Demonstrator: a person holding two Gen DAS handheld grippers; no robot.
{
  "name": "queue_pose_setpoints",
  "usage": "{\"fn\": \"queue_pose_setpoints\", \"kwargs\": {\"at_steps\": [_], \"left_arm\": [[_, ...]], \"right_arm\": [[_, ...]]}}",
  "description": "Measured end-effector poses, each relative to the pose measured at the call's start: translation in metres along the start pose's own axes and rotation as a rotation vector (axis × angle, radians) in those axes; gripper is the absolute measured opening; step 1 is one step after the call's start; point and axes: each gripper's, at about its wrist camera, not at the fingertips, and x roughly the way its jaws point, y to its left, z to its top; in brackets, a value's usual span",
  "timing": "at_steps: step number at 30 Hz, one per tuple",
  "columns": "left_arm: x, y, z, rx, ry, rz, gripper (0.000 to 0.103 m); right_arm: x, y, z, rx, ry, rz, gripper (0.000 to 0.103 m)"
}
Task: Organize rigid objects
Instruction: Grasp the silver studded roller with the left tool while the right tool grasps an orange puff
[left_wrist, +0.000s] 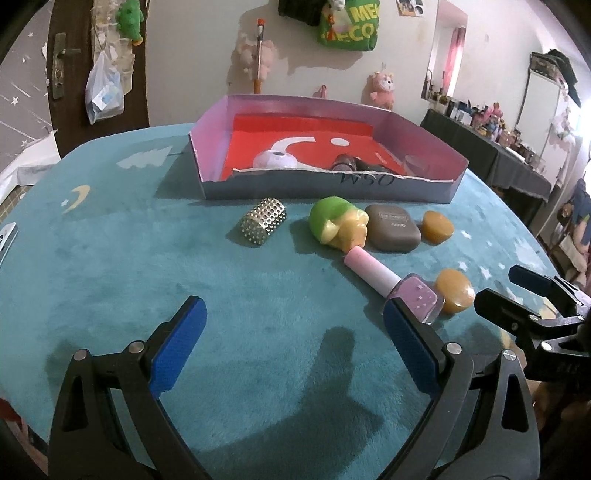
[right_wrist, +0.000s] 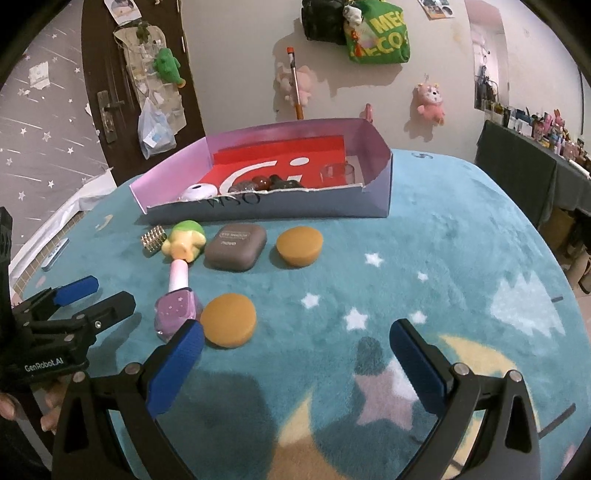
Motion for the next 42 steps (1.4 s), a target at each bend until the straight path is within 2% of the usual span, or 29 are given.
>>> {"fn": "queue_pose_setpoints", "kwargs": {"at_steps": [16,25,34,38,40,42], "left_arm": [[0.003,-0.001,0.004,0.014,0.008,0.006,0.098],[0.014,0.015,0.026,0.021,0.03,0.022,0.098],[0.025,0.027,0.052,0.058,0.035,0.061,0.097],[0.034,0.029,0.062,0.081,0.056,0.05,0.097],[0.037,0.029,0.066,0.093,0.064,0.04,0.094],[0.043,0.029,0.069,0.107,0.084,0.025,0.083]], "right_arm": [[0.002,-0.003,-0.002,0.005,0.01,0.003,0.103],[0.005,-0.003,0.016,0.01,0.011,-0.019,0.103],[0.025,-0.008,0.038,0.022,0.058,-0.018,0.103],[0.036,-0.009,0.047,0.001,0.079,-0.041,0.103],[0.041,-0.01,0.051,-0.011,0.089,-0.045,0.101],[0.047,-0.01,0.055,-0.018,0.107,-0.046,0.093]]}}
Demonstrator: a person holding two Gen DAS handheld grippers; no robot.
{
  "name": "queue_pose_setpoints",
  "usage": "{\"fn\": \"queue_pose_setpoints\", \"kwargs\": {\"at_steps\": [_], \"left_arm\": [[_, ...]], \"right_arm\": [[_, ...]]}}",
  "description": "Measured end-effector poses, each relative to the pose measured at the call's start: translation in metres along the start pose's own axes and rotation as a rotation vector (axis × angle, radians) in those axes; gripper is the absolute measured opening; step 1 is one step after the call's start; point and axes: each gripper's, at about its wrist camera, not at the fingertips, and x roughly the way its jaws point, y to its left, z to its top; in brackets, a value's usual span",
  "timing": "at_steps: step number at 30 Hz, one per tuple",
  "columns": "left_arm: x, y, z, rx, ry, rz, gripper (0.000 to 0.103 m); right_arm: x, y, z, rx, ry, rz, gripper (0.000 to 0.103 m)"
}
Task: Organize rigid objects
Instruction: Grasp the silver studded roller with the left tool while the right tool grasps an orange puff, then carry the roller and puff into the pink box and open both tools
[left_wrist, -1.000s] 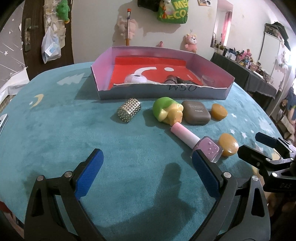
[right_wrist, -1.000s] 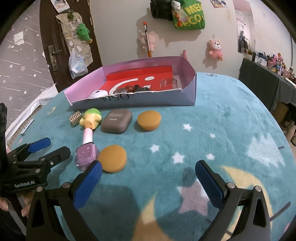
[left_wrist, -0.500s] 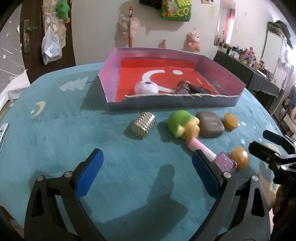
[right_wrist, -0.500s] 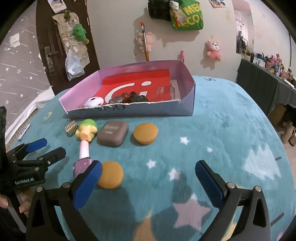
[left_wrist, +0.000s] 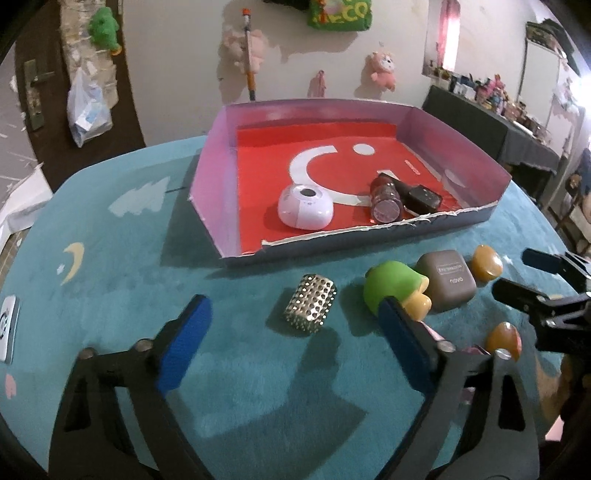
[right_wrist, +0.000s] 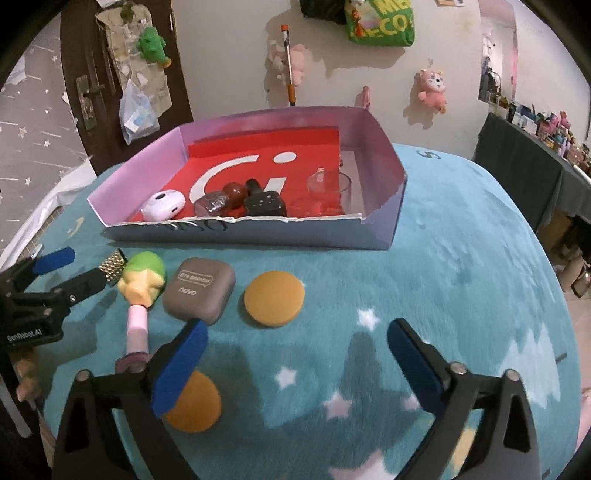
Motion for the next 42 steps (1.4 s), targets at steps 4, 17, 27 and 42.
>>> {"fn": "queue_pose_setpoints", "kwargs": {"at_steps": [4,17,27,42], "left_arm": [[0.011,-0.001,0.002,0.019,0.048,-0.027,0.064],[0.028,-0.003,0.005,0.023,0.09,-0.08,0.032],[0.002,-0.01,0.007,0.034,0.032,-0.119,0.032],[-0.01,-0.016,0.029,0.038,0.0,-0.167,0.032]], "right_arm": [[0.009,-0.003,0.006,-0.004,0.022,0.012,0.09],[0.023,-0.002,0.011,-0.042,0.036,0.06,0.049],[0.011,0.005,0.01,-0.058,0.005,0.11,0.04],[-0.003,0.009,0.02,-0.083,-0.031,0.121,0.04]]}}
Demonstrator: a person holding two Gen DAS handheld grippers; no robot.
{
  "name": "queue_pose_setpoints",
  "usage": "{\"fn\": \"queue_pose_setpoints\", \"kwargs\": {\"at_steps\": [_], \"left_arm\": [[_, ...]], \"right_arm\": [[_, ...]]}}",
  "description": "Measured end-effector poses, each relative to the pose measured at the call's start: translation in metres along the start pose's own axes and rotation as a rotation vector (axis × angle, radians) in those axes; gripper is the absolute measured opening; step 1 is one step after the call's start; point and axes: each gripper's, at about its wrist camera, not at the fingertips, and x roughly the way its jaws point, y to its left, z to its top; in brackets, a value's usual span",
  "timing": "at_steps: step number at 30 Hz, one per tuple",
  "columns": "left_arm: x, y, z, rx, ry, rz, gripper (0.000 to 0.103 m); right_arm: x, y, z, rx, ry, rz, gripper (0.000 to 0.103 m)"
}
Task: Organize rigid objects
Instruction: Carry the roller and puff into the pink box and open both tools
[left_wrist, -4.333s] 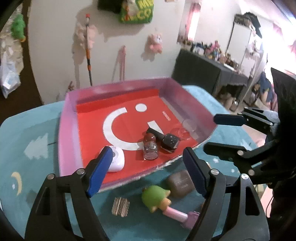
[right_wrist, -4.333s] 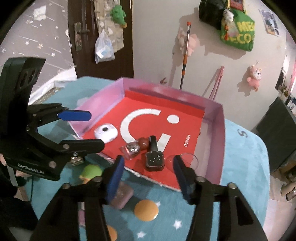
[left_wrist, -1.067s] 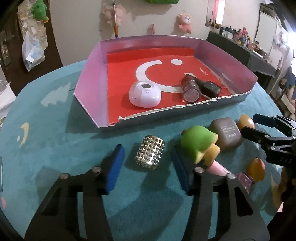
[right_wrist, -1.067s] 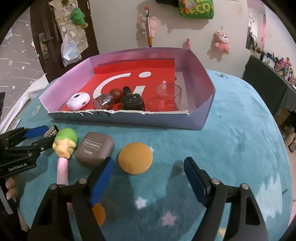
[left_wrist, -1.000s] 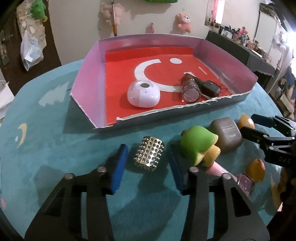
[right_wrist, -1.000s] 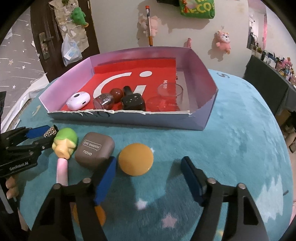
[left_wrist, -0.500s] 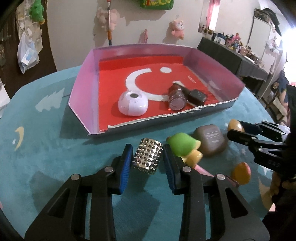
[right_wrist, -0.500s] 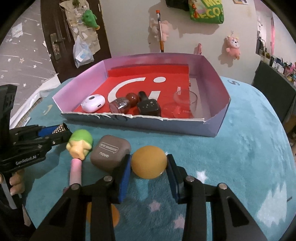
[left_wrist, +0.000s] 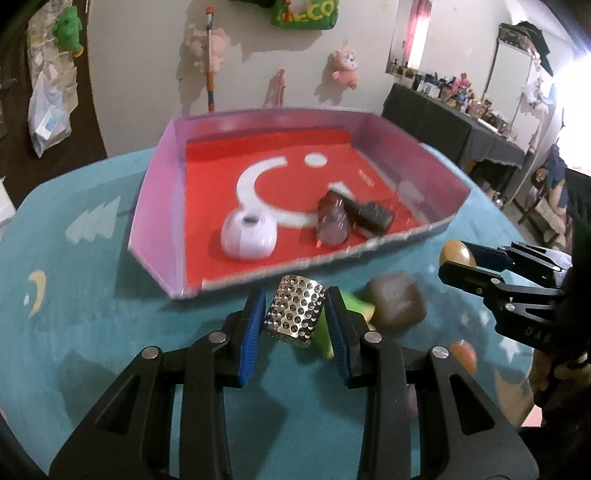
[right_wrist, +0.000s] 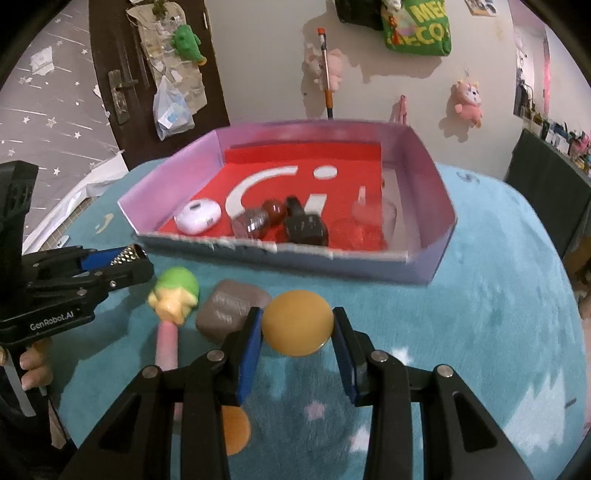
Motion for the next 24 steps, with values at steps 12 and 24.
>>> {"fn": "queue_pose_setpoints", "kwargs": {"at_steps": [12,24], "left_arm": [[0.051,-0.004,0.077,0.05,0.078,0.02,0.032],[0.107,-0.004,0.1,0.105,0.22,0.071,0.032]], "right_arm": [[0.012,-0.01,0.098,-0.086,-0.034,-0.035,0.04],[0.093,-0.022,0.131,-0.145,0.224,-0.108,0.04]]}}
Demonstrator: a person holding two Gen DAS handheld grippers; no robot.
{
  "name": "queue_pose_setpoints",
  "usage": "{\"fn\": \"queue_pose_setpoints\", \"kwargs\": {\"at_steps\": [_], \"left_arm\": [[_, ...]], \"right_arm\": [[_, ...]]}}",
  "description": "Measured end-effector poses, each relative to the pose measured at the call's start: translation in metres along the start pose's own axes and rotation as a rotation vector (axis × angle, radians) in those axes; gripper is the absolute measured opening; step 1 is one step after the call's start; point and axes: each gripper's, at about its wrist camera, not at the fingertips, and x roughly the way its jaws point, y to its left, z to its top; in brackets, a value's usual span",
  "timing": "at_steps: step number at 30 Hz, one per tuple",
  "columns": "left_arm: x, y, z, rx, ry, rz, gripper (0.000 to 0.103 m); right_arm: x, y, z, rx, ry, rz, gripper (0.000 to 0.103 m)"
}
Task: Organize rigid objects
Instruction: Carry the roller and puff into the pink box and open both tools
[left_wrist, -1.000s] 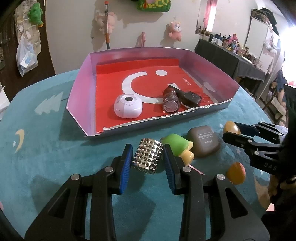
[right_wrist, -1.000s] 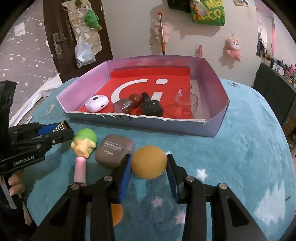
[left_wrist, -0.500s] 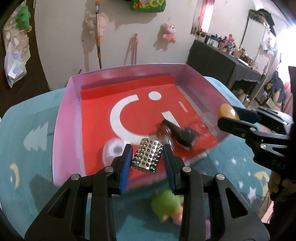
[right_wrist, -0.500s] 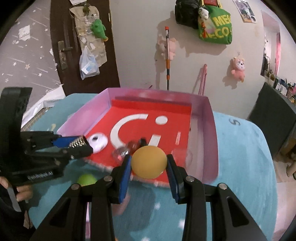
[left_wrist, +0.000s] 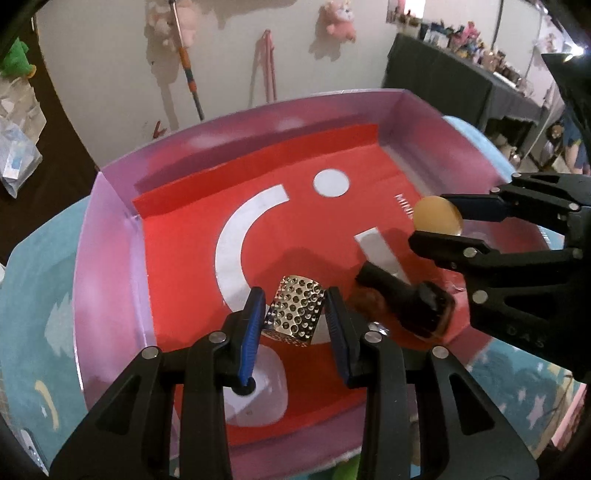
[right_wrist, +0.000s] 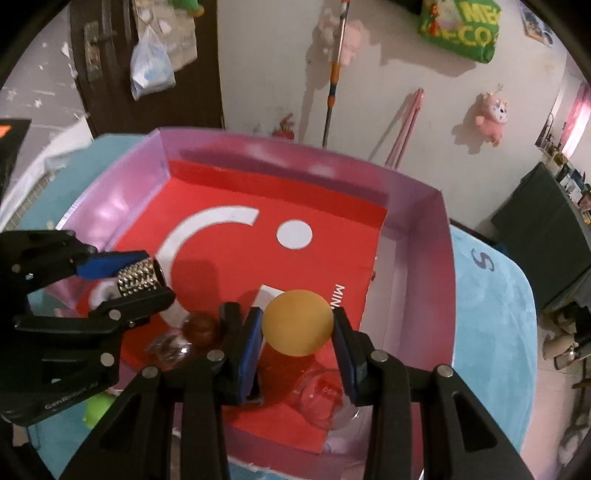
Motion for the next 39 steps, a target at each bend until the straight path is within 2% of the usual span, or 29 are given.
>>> {"fn": "queue_pose_setpoints", "kwargs": {"at_steps": [5,13,37,38,39], "left_arm": [[0.012,0.005,0.004,-0.01,0.035,0.004,0.032],[0.025,0.003,0.009,0.001,0.062,0.006,0.032],[0.031,0.01,0.009,-0.026,0.078,-0.028,0.033],[0.031,0.011,0.009,-0.032,0.08,-0.036,0.035],[0.031,0.011,0.009,-0.036,0.082,-0.039,0.044]], "right_arm": [[0.017,-0.005,0.003,0.0,0.068,-0.012,0.04],[0.03,-0.007,0.0,-0.006,0.126,-0.01,0.04],[0.036,-0.016,0.003,0.017,0.143,0.009,0.04],[0.036,-0.016,0.003,0.018,0.144,0.011,0.04],[0.036,-0.016,0.003,0.019,0.144,0.013,0.04]]}}
